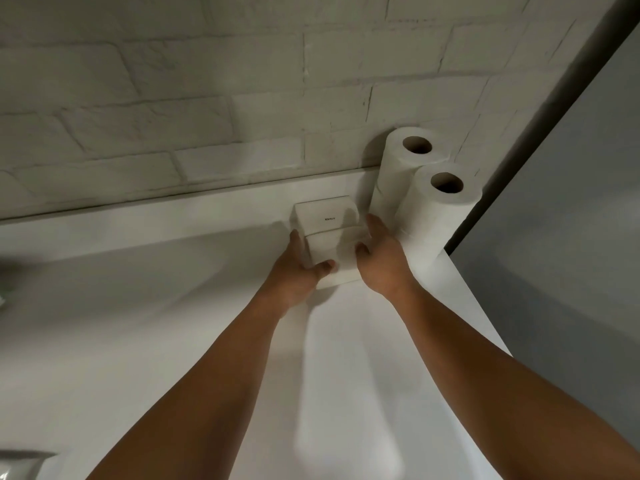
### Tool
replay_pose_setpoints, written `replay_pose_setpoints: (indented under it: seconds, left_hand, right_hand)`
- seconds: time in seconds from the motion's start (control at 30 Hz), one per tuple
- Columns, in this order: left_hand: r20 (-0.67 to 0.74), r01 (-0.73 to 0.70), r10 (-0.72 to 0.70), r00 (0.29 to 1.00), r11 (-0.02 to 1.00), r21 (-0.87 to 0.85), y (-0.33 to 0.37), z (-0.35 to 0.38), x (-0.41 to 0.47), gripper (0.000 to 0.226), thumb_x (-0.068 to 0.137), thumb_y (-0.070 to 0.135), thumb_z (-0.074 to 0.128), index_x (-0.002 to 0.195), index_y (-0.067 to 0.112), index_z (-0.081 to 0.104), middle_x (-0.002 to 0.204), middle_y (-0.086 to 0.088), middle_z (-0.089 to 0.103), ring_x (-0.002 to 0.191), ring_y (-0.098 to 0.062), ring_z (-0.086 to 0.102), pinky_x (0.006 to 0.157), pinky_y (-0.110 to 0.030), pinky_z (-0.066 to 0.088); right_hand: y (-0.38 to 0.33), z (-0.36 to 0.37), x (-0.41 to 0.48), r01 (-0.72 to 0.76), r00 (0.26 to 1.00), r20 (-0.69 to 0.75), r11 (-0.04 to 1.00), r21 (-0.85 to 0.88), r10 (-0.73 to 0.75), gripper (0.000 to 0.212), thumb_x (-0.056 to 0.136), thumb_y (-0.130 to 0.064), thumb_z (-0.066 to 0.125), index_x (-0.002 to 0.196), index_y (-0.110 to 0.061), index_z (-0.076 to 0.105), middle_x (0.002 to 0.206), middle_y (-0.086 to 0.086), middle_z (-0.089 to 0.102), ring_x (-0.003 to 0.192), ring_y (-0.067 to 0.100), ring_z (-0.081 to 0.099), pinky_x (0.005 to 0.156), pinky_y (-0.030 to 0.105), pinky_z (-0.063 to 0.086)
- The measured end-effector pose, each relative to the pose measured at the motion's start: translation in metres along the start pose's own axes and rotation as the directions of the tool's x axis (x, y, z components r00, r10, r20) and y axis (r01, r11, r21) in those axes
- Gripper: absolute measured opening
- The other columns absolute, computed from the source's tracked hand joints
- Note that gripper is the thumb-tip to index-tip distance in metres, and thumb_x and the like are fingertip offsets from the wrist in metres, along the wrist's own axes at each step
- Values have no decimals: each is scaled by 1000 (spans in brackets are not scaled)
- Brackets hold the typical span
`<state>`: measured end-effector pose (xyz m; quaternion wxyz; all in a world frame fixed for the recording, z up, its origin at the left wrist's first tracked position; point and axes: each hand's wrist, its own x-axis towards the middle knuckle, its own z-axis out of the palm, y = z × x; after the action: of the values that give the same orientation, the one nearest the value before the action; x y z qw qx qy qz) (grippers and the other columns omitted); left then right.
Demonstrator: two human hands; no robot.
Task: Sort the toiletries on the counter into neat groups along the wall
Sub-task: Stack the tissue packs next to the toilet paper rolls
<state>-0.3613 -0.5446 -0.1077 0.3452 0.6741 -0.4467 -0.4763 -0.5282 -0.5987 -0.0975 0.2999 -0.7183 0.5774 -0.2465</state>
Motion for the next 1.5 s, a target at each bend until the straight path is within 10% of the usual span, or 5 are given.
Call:
replay_pose_setpoints:
  seconds: [0.6,0.97,1.5]
  left_hand:
    - [-394,-281,507,767,817,504,-37,-142,-149,40,90,26,67,128,17,60,129,0,60,121,-19,53,102,-24,40]
    - [-567,-168,446,693,864,474,-127,-297,-267,23,87,19,72,110,20,70,120,4,59,117,-15,55,99,-14,35]
    - [-548,62,261,795,863,502,-250,-461,-299,34,91,21,64,125,17,62,133,-1,57,120,-20,55,97,-26,41]
  right_hand:
    - [-155,70,-104,441,896,-70,898,2,-439,36,91,-18,61,127,-15,61,145,0,49,137,18,40,111,28,34]
    - [-278,200,-194,517,839,122,847,123,-530,34,90,-19,63,124,-20,63,136,-5,55,130,11,45,105,13,29]
    - [-380,380,-268,401,857,372,915,-48,-356,78,84,-48,67,148,-16,34,149,2,41,134,21,39,111,34,37]
